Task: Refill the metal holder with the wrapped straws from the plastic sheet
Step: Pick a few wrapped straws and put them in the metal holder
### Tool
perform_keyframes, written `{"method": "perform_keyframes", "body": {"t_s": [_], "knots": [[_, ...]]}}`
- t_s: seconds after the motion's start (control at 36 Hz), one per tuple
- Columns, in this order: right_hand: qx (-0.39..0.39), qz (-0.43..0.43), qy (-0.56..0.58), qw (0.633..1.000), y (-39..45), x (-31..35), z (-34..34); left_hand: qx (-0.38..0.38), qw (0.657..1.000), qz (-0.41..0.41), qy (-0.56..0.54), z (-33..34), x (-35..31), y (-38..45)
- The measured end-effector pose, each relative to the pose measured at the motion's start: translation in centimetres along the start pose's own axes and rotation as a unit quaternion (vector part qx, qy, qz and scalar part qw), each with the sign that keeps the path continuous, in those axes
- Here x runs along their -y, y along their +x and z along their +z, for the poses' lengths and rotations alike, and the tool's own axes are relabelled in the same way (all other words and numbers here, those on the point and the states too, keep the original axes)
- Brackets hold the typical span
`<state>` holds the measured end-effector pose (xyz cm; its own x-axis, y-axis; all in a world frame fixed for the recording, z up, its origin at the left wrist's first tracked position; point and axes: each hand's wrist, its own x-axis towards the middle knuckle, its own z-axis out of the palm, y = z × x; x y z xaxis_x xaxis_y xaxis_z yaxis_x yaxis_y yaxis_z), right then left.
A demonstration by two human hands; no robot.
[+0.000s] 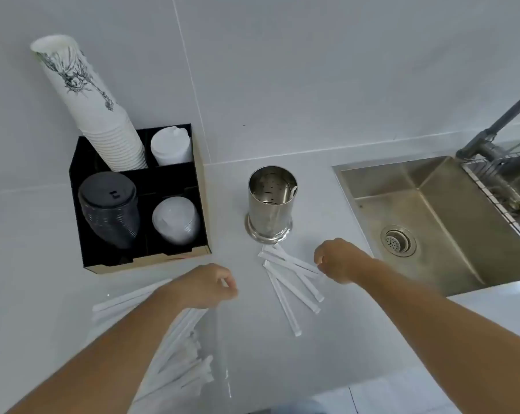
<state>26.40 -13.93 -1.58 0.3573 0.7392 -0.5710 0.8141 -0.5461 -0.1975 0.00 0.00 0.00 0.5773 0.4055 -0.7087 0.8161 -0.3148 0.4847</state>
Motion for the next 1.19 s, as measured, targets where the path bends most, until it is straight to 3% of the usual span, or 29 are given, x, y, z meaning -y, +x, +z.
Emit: {"method": "perform_keyframes", "body": {"t_s": [0.11,0.28,0.53,0.75,0.86,1.06,1.19], "knots": [[-0.006,0.015,0.011,1.0,1.0,0.1,0.7,-0.016,0.995,-0.029,-0.095,1.3,0.1,0.8],[-0.008,0.012,0.013,1.0,2.8,0.0,2.0,-0.049,0.945,-0.069,-0.315,3.5,-0.8,1.9],[-0.001,0.013,0.024,1.0,4.0,0.1,2.3,-0.077,0.798,-0.101,-0.589,7.2,-1.7,2.3],[0.032,-0.014,-0.019,0.999,4.0,0.3,2.0,-0.072,0.712,-0.116,-0.689,8.5,-3.2,3.5],[0.024,-0.028,0.001,0.999,3.4,-0.2,1.3,-0.063,0.69,-0.107,-0.713,8.5,-3.9,3.9],[0.014,-0.044,0.164,0.985,0.7,0.5,0.7,-0.049,0.642,-0.094,-0.759,8.5,-5.0,4.6],[0.047,-0.039,0.269,0.961,-1.2,2.7,2.4,-0.043,0.614,-0.069,-0.785,8.4,-6.0,5.0]]}}
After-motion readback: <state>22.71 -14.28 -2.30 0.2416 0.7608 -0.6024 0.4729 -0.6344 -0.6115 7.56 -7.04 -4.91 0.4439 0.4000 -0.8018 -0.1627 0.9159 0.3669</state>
